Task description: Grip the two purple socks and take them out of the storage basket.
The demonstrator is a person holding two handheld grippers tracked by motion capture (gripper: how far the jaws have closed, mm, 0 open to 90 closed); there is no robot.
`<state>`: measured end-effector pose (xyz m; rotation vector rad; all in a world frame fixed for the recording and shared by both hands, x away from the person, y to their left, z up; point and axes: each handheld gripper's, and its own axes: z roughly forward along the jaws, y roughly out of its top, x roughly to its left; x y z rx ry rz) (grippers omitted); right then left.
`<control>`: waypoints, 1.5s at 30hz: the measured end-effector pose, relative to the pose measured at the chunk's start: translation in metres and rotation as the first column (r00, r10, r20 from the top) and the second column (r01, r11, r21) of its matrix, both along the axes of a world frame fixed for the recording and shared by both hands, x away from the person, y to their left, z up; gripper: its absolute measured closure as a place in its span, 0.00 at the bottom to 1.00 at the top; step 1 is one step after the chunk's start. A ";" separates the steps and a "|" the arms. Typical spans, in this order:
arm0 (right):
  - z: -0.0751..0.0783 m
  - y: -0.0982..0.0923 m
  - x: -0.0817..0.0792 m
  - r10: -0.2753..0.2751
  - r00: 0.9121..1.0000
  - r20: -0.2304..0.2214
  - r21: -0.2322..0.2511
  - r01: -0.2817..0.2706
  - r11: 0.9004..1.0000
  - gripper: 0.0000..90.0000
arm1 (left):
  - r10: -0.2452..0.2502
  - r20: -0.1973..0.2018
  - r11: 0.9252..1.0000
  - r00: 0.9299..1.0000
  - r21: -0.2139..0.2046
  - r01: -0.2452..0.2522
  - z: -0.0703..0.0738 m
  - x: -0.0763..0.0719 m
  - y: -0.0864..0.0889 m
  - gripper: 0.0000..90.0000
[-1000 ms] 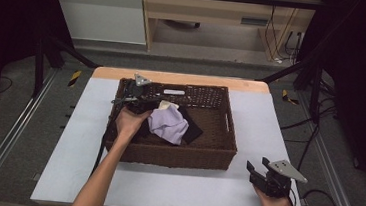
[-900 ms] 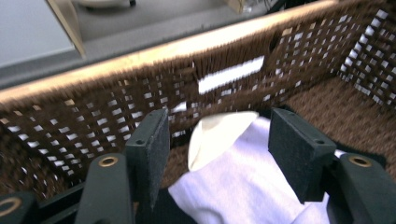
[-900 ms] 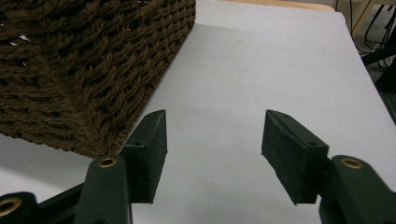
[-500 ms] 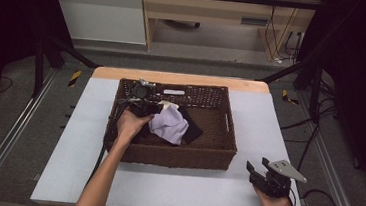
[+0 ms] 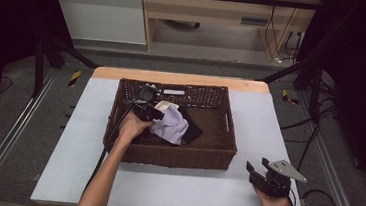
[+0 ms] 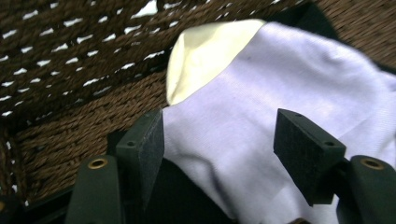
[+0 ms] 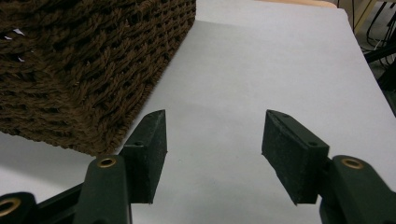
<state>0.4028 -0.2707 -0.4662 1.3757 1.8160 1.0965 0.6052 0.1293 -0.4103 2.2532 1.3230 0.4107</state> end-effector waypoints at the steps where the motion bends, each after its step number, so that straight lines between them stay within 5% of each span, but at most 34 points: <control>1: 0.000 0.000 0.000 0.000 1.000 -0.001 0.000 0.000 1.000 0.45 | 0.003 -0.005 1.000 1.000 0.006 -0.003 -0.001 0.000 0.000 0.39; 14: 0.000 0.000 0.000 0.001 1.000 -0.001 0.002 -0.001 1.000 0.45 | 0.027 -0.100 0.995 0.995 0.102 -0.017 -0.013 0.005 -0.005 0.59; 20: 0.000 0.000 -0.001 0.004 1.000 0.001 -0.002 -0.004 1.000 0.45 | 0.031 -0.142 0.997 0.989 0.076 -0.020 -0.014 0.005 -0.004 0.89; 24: 0.000 0.000 -0.001 0.002 1.000 0.000 0.003 -0.002 1.000 0.45 | 0.030 -0.133 0.999 0.991 0.033 -0.026 -0.009 0.004 0.000 0.96; 29: 0.000 -0.001 -0.001 0.000 1.000 -0.001 0.002 0.000 1.000 0.45 | -0.004 -0.040 0.999 0.999 -0.033 0.003 0.003 -0.004 0.003 0.97; 37: 0.000 -0.002 -0.002 -0.004 1.000 0.000 0.005 0.004 1.000 0.45 | 0.022 0.059 0.994 0.998 -0.107 -0.015 0.013 -0.010 0.009 0.98; 42: 0.000 -0.001 -0.001 0.003 1.000 0.000 -0.001 -0.003 1.000 0.45 | 0.018 -0.022 0.997 1.000 -0.080 -0.020 0.006 -0.004 0.009 0.96; 45: 0.000 -0.001 -0.001 0.006 1.000 -0.001 -0.004 -0.006 1.000 0.45 | 0.025 -0.018 0.996 1.000 -0.085 -0.026 0.004 -0.002 0.009 0.82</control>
